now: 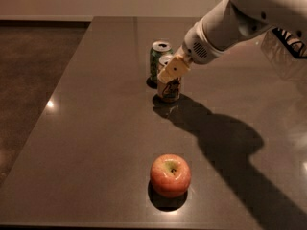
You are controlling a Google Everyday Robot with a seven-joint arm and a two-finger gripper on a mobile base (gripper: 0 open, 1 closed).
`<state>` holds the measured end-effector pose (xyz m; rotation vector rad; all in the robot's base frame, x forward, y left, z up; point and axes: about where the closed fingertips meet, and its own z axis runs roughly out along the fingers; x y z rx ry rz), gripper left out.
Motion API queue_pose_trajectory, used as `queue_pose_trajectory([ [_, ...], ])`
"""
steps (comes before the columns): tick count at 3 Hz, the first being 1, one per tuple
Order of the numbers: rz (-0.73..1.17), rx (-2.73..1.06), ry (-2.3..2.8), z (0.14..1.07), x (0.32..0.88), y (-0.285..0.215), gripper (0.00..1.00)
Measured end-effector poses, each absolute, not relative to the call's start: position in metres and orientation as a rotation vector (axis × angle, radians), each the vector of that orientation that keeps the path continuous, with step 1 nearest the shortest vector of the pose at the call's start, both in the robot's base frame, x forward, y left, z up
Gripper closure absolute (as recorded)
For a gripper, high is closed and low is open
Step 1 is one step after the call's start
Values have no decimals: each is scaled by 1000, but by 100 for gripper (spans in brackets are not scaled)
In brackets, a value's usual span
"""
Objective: Move orange can near green can
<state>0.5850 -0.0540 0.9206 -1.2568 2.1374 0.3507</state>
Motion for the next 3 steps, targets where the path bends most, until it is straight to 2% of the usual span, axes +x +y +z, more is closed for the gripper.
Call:
queue_pose_trajectory([
  [2, 377, -1208, 2125, 916, 594, -65, 17],
  [3, 376, -1212, 2124, 917, 593, -63, 0],
])
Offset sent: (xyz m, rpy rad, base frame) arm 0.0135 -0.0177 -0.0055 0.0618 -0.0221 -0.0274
